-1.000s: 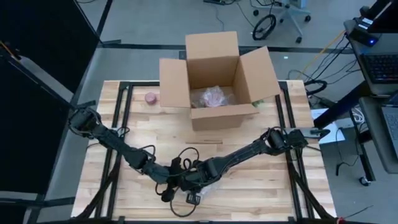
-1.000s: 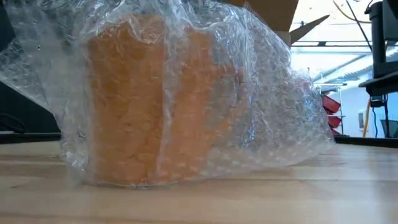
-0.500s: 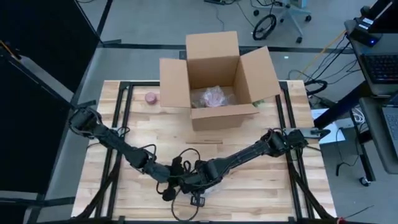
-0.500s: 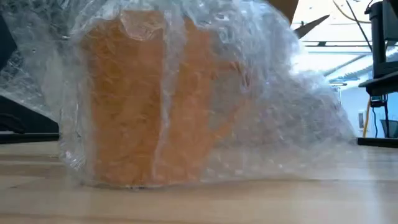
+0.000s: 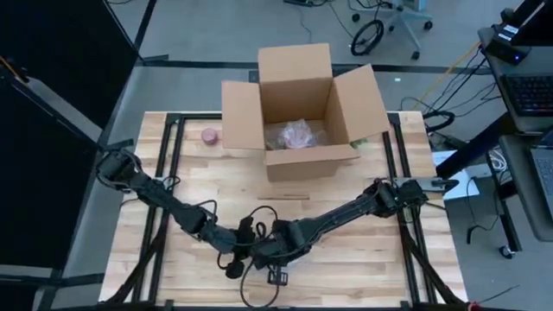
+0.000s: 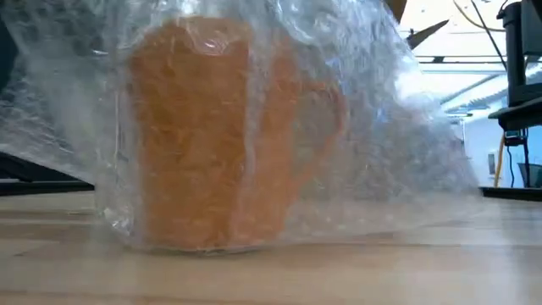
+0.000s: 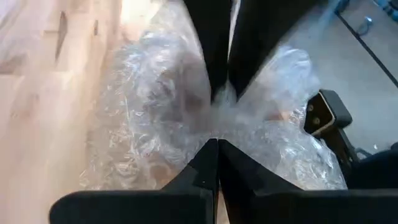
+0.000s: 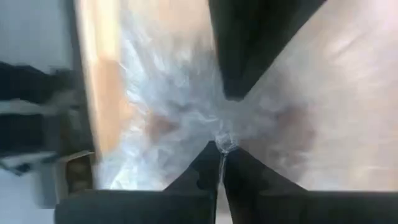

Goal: Wrap mug
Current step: Wrap the orange cup with the bubble wrap

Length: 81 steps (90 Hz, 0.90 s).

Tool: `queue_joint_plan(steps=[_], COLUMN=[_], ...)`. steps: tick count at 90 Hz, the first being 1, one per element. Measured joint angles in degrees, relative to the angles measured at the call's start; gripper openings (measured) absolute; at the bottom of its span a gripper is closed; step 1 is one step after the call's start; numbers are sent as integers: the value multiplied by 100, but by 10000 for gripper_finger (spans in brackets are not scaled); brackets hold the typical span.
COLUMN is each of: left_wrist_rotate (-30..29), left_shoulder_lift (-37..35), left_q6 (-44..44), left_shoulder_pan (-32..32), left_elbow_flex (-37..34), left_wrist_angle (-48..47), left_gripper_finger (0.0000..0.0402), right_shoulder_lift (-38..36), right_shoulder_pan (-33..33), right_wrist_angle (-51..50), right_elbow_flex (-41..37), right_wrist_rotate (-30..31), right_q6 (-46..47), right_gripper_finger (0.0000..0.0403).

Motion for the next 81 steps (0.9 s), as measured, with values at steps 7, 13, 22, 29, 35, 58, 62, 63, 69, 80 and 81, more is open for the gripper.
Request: queue_joint_plan(steps=[7,13,22,29,35,58,62,63,69,80,81], left_wrist_rotate=[50,84,90,90,90,87,86,85,57,55,55], left_shoulder_lift=[6,-56,-66,-68,-69,-79,-79,-79,-79,-79,-79], left_q6=[10,2,146,276,276,285,285,286,287,280,279], left_shoulder_pan=[4,4,4,4,12,11,11,11,21,35,35], left_elbow_flex=[13,54,133,169,191,202,202,202,202,202,202], left_wrist_angle=[67,33,-32,-72,-143,-228,-228,-228,-228,-231,-230], left_gripper_finger=[0,0,0,0,0,0,0,0,0,0,0], right_shoulder_lift=[-55,2,6,-38,-73,-133,-133,-133,-133,-125,-125], right_shoulder_pan=[9,19,25,21,21,21,21,21,17,8,8], right_wrist_angle=[-110,-290,-358,-385,-397,-576,-567,-554,-506,-286,-236], right_elbow_flex=[25,-17,-20,19,75,629,704,714,721,716,716], right_wrist_rotate=[10,20,53,46,57,56,70,80,175,205,214], right_q6=[-31,8,9,21,25,-89,-77,-77,-75,-53,-55], right_gripper_finger=[0,0,0,0,0,0,0,0,0,0,0])
